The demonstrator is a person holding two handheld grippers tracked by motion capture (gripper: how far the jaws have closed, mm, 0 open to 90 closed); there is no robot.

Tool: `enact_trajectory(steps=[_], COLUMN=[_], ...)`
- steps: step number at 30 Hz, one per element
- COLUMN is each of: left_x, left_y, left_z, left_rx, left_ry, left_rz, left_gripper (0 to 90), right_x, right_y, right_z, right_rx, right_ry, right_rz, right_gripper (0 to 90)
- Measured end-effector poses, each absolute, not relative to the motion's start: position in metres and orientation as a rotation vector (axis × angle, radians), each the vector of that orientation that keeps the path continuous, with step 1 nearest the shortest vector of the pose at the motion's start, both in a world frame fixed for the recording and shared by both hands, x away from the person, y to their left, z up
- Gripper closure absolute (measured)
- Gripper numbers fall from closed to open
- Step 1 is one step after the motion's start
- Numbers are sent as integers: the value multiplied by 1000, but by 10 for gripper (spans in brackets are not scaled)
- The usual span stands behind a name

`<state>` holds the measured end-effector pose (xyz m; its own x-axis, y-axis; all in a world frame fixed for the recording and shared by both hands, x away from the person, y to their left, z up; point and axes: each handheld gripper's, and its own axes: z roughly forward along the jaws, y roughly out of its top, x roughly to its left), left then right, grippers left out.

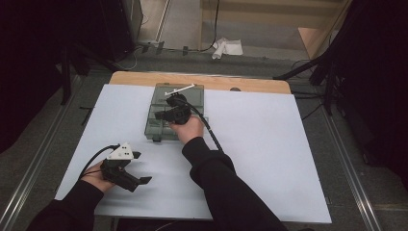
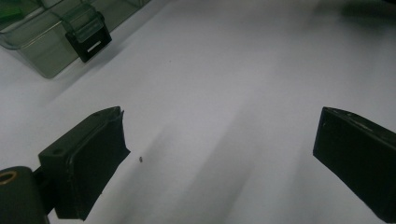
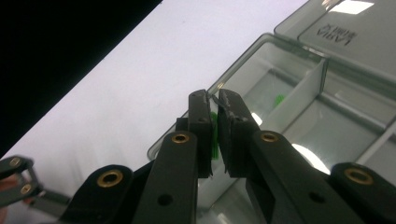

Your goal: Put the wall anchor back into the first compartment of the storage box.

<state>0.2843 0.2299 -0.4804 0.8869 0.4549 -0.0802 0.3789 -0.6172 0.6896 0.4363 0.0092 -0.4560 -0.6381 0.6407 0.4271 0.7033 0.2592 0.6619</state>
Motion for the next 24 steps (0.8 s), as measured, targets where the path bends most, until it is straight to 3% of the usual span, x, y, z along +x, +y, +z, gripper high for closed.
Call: enact_trajectory(steps=[24], left_x=[285], left_y=[231], left_z=[-479], left_rx=[2277], left_ry=[621], left_rz=[119], left_gripper=[18], right_x=[462], right_y=[29], right_z=[-470], right_rx=[-1401], right_ry=[-2435], right_rz=[-1321], right_gripper=[849])
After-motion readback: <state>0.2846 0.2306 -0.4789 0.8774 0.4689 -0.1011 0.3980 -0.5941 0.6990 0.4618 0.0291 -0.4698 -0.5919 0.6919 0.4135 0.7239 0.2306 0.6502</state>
